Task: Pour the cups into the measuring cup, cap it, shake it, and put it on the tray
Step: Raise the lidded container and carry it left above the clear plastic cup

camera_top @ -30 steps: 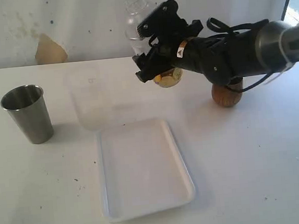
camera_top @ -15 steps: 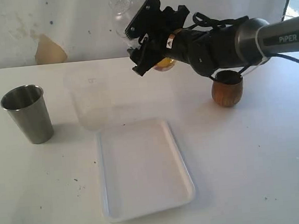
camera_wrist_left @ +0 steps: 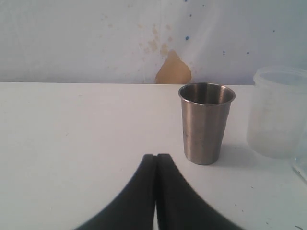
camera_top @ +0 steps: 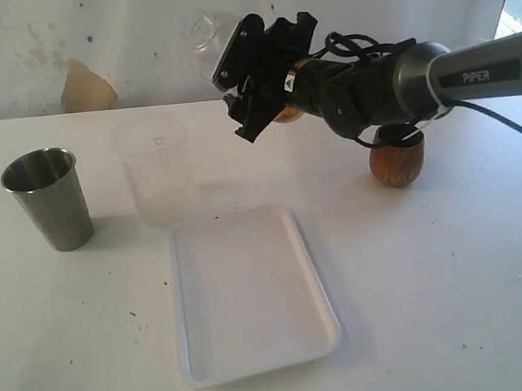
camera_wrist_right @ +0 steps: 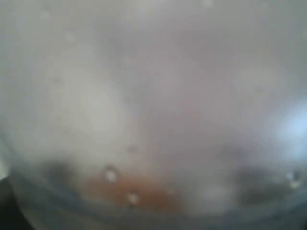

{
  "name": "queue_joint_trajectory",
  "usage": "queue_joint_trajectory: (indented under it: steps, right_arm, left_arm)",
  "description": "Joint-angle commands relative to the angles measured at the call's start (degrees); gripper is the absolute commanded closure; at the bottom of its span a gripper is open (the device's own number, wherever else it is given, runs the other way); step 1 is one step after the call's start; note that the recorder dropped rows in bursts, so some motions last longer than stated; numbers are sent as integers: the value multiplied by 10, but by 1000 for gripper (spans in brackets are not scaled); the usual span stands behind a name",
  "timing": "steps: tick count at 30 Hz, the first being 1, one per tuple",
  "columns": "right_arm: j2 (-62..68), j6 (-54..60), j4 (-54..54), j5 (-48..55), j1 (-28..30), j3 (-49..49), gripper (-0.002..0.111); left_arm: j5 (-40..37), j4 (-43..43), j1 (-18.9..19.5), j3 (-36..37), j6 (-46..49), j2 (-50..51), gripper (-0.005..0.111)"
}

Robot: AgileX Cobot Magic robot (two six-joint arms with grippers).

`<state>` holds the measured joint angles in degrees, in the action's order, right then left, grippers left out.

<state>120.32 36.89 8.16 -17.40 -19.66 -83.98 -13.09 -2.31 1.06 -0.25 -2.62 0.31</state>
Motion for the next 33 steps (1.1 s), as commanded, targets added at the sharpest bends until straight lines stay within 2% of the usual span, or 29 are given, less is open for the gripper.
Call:
queue_joint_trajectory:
  steps: [1,10,33]
  right_arm:
    - [-9,47,44,-33,-9,-9,108]
    - [-8,75,56,-34,-12,-9,108]
    - [11,291,56,9,-21,-56,108]
  left_arm:
    - [3,3,-2,3,-1,-3,107]
    - [3,3,-2,3,-1,-3,107]
    - [3,3,-2,3,-1,-3,107]
